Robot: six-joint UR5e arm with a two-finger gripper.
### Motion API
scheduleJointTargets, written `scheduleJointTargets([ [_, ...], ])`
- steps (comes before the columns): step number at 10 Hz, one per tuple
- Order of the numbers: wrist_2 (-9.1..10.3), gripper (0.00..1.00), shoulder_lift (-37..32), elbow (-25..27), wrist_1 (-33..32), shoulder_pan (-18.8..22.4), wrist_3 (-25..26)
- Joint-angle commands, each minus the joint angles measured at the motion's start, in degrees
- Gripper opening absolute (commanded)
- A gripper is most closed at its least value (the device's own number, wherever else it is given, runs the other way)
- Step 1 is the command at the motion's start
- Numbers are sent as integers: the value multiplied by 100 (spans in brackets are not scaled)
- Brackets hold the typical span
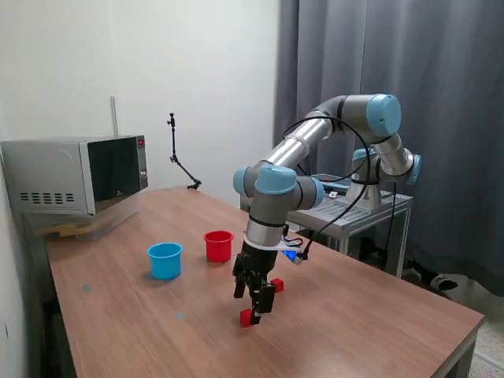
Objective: Place red objects in the red bin, and blue objects in the blue bin.
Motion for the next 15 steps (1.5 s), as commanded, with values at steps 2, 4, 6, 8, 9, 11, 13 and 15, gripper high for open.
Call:
scheduleJointTargets([
  [2, -11, 100, 12, 88, 35, 16, 22],
  [4, 7, 100, 12, 150, 35, 7, 22],
  [6, 7, 100, 3, 185, 26, 51, 22],
  [8, 7, 100, 3, 185, 26, 42, 22],
  [9, 7, 100, 3, 177, 26, 42, 22],
  [11, 7, 0, 3, 142, 26, 42, 22],
  [13, -2, 0, 3, 150, 26, 34, 14],
  [15, -2, 0, -6, 133, 35, 25, 14],
])
